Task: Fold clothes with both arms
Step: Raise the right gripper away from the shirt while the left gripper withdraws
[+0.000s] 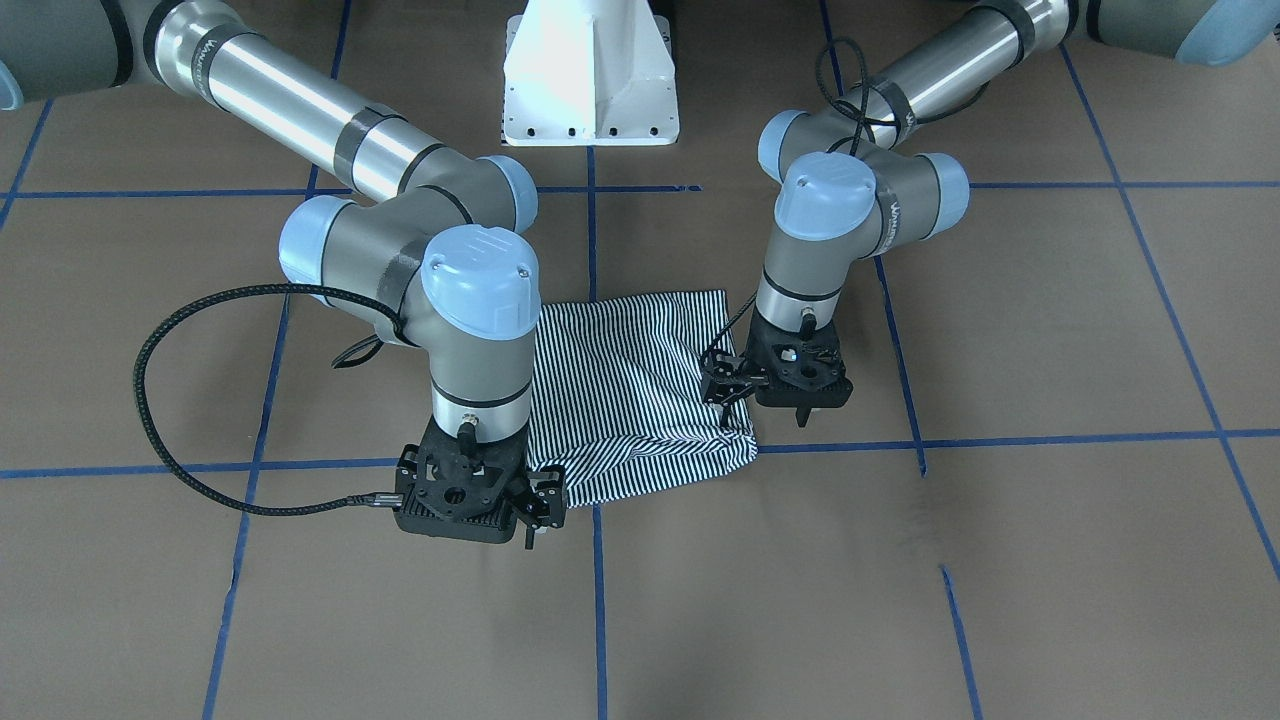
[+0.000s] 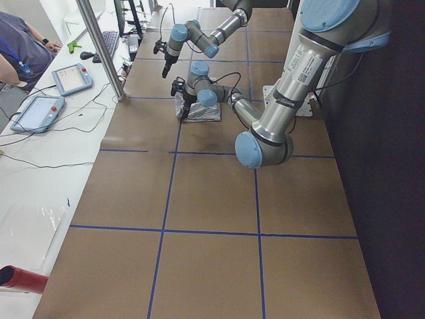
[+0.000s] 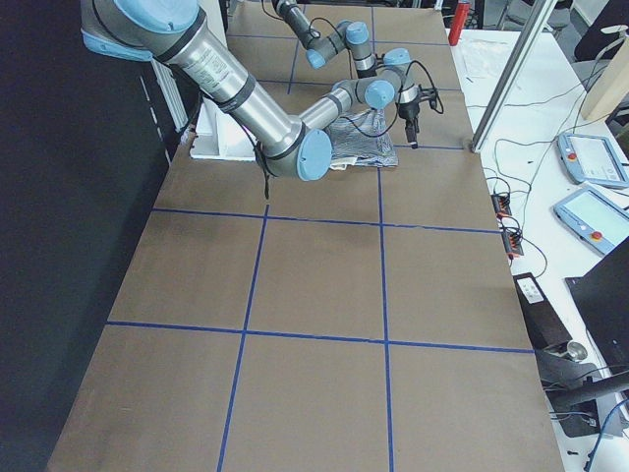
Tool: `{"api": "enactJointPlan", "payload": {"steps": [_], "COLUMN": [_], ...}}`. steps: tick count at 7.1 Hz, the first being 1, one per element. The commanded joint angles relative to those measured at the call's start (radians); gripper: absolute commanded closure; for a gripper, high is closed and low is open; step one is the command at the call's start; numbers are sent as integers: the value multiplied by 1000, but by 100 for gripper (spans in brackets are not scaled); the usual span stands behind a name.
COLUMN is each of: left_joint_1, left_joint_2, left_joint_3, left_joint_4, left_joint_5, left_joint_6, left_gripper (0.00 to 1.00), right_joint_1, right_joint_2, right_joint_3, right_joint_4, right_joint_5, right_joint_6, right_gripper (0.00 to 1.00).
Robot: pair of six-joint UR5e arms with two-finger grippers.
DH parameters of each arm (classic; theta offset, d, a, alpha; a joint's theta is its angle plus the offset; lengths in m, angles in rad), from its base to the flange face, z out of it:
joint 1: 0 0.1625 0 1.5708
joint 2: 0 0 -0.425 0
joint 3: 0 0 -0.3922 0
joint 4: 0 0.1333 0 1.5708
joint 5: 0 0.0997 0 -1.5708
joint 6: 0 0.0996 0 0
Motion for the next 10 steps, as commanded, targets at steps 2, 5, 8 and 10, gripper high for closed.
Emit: {"api": "enactJointPlan", "payload": {"steps": [2, 5, 8, 10], "left_joint_1": [-2, -28, -148, -174], "left_joint_2": [-39, -35, -19, 2], "left_joint_3": [98, 138, 68, 23], "left_joint_4": [-10, -10, -34, -37], "left_joint_5": [15, 60, -78, -141], "left_joint_6": [15, 88, 261, 300], "left_gripper": [0, 0, 0, 0], "right_joint_1": [1, 0, -22, -135], "right_joint_2": [-43, -57, -130, -193], "right_joint_3": [53, 65, 226, 441], "right_joint_4": [1, 1, -20, -180], "right_joint_5": [6, 6, 67, 45], "right_joint_6": [-6, -6, 14, 87], "right_gripper": [0, 0, 0, 0]}}
